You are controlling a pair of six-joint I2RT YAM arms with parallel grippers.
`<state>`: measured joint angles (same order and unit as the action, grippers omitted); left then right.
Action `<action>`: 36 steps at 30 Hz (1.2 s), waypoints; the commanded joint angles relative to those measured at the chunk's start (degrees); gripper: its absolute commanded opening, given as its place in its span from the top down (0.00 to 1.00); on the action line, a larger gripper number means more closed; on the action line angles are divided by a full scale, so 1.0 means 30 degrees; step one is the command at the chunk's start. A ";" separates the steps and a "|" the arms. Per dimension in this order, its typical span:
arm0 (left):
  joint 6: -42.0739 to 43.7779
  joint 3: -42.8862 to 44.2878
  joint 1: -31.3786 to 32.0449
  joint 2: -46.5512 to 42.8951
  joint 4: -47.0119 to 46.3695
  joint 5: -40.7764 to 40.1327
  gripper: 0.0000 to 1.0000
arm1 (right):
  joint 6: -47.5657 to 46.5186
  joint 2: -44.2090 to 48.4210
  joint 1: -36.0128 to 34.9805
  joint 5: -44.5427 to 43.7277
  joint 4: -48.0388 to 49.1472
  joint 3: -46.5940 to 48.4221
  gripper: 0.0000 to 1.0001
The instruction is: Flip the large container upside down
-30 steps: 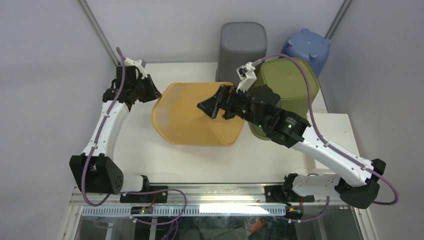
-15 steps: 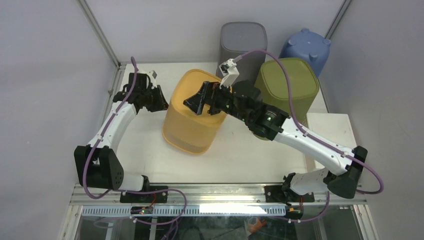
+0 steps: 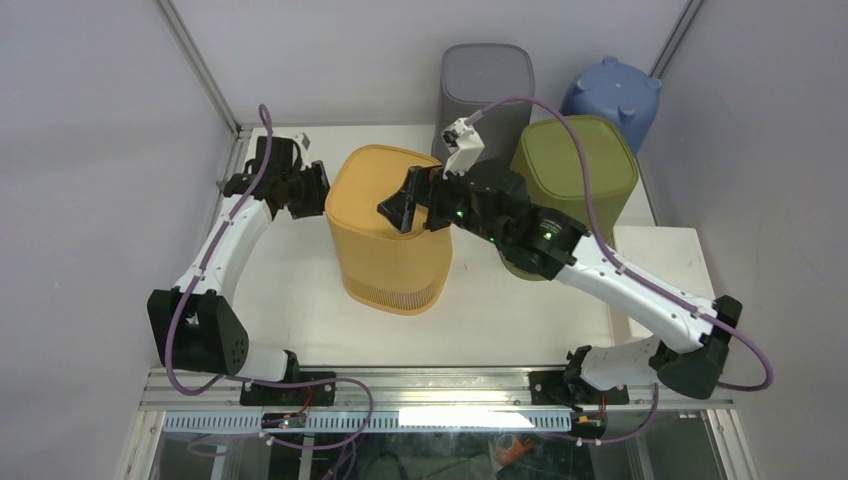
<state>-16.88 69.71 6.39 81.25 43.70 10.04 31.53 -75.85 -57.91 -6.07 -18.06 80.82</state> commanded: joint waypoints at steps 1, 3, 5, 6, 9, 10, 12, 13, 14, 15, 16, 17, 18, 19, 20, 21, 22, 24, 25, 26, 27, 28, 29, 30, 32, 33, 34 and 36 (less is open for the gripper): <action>0.0340 0.2829 0.0066 -0.0907 0.0428 -0.1532 0.51 | -0.2375 0.3324 -0.0106 -0.2347 -0.1642 0.0404 0.01; 0.0060 0.3590 0.0065 -0.1353 0.0490 -0.1822 0.47 | -0.3122 0.4591 -0.0091 -0.2794 -0.2232 -0.0574 0.01; -0.0351 0.4238 0.0042 -0.1800 0.0409 -0.1909 0.44 | -0.3827 0.5772 -0.0091 -0.2850 -0.2766 -0.1679 0.01; -0.0587 0.4506 0.0060 -0.2028 0.0261 -0.1890 0.42 | -0.4196 0.6223 -0.0091 -0.2678 -0.3253 -0.2408 0.01; -0.1344 0.4826 0.0065 -0.2886 -0.0489 -0.1808 0.36 | -0.5529 0.6919 -0.0091 -0.0252 -0.4816 -0.3356 0.01; -0.1582 0.4792 0.0066 -0.3197 -0.0836 -0.1727 0.35 | -0.5793 0.6942 -0.0084 0.0815 -0.5408 -0.3468 0.01; -0.2007 0.4702 0.0066 -0.3842 -0.1592 -0.1675 0.32 | -0.6064 0.6801 -0.0119 0.2057 -0.6406 -0.3635 0.01; -0.2156 0.4645 0.0044 -0.4188 -0.1937 -0.1656 0.30 | -0.6123 0.6663 -0.0135 0.2433 -0.6782 -0.3675 0.01; -0.2285 0.4604 0.0050 -0.4509 -0.2384 -0.1690 0.29 | -0.6079 0.6485 -0.0148 0.2795 -0.6946 -0.3765 0.01; -0.2425 0.4574 0.0061 -0.4813 -0.2725 -0.1760 0.28 | -0.6015 0.6280 -0.0168 0.3166 -0.6945 -0.3904 0.01; -0.2527 0.4530 0.0047 -0.5144 -0.3042 -0.1838 0.27 | -0.5934 0.6056 -0.0225 0.3564 -0.6794 -0.4061 0.01; -0.2650 0.4498 0.0060 -0.5475 -0.3386 -0.1888 0.27 | -0.5799 0.5765 -0.0276 0.3917 -0.6497 -0.4285 0.01; -0.2731 0.4484 0.0051 -0.5780 -0.3729 -0.1902 0.26 | -0.5607 0.5417 -0.0319 0.4240 -0.6105 -0.4467 0.01; -0.2811 0.4478 0.0057 -0.6078 -0.4069 -0.1904 0.25 | -0.5462 0.5018 -0.0413 0.4573 -0.5675 -0.4636 0.01; -0.2912 0.4499 0.0058 -0.6327 -0.4345 -0.1904 0.25 | -0.5327 0.4529 -0.0523 0.4792 -0.5222 -0.4756 0.01; -0.3013 0.4506 0.0058 -0.6567 -0.4636 -0.1838 0.24 | -0.5214 0.3868 -0.0675 0.4869 -0.4671 -0.4823 0.01; -0.3146 0.4506 0.0065 -0.6777 -0.4896 -0.1775 0.24 | -0.5025 0.3382 -0.0739 0.4828 -0.4042 -0.4955 0.01; -0.3365 0.4438 0.0050 -0.7134 -0.5327 -0.1550 0.23 | -0.4423 0.2366 -0.0736 0.3969 -0.2621 -0.5059 0.01; -0.3432 0.4381 0.0064 -0.7287 -0.5513 -0.1417 0.23 | -0.4113 0.1824 -0.0725 0.3433 -0.1918 -0.5051 0.01; -0.3451 0.4322 0.0066 -0.7420 -0.5647 -0.1294 0.23 | -0.3854 0.1313 -0.0694 0.2773 -0.1193 -0.4969 0.01; -0.3377 0.4304 0.0066 -0.7513 -0.5755 -0.1202 0.22 | -0.3599 0.0708 -0.0668 0.1988 -0.0466 -0.4684 0.01; -0.3173 0.4320 0.0066 -0.7565 -0.5779 -0.1267 0.22 | -0.3347 0.0042 -0.0526 0.1399 -0.0030 -0.4090 0.01; -0.3001 0.4384 0.0066 -0.7619 -0.5775 -0.1403 0.21 | -0.3099 -0.0583 -0.0226 0.1091 0.0501 -0.3589 0.01; -0.2816 0.4429 0.0055 -0.7720 -0.5778 -0.1534 0.19 | -0.2860 -0.1375 0.0222 0.0961 0.0955 -0.2930 0.01; -0.2795 0.4488 0.0050 -0.7853 -0.5832 -0.1564 0.16 | -0.1414 -0.3442 0.1371 0.0436 0.0238 -0.0590 0.01; -0.2844 0.4567 0.0057 -0.7864 -0.5862 -0.1521 0.16 | -0.0968 -0.4563 0.1937 0.0644 -0.0425 0.0770 0.01; -0.2949 0.4675 0.0065 -0.7880 -0.5851 -0.1438 0.14 | -0.0791 -0.5502 0.2367 0.0945 -0.1211 0.2053 0.01; -0.3044 0.4717 0.0057 -0.7999 -0.5834 -0.1179 0.07 | -0.1053 -0.6841 0.2599 0.1216 -0.2626 0.3966 0.01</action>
<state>-25.96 81.67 6.39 58.67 29.82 5.45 24.99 -90.96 -53.47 -0.51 -25.93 80.42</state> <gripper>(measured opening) 0.875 0.990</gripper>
